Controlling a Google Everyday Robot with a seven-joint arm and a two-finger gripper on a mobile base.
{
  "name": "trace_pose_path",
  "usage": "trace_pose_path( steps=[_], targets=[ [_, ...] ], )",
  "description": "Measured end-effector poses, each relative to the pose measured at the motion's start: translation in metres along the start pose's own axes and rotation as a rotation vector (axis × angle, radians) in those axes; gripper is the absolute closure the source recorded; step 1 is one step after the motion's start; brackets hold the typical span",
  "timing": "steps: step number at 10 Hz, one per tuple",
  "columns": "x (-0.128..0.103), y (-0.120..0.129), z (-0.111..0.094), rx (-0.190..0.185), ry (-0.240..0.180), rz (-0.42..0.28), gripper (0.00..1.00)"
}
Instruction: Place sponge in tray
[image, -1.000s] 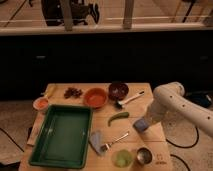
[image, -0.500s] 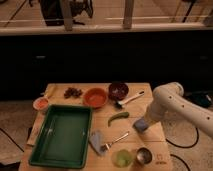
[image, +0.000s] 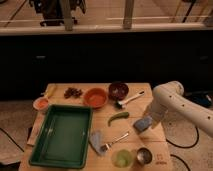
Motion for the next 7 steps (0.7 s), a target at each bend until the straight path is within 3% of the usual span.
trace_pose_path(
  steps=[1,4,7],
  targets=[
    [-0.001,-0.001,0.000,0.000,0.000,0.003,0.48],
    [-0.004,-0.003,0.007,0.000,-0.003,-0.019,0.29],
    [-0.003,-0.003,0.011,0.000,-0.005,-0.023,0.29]
  ],
)
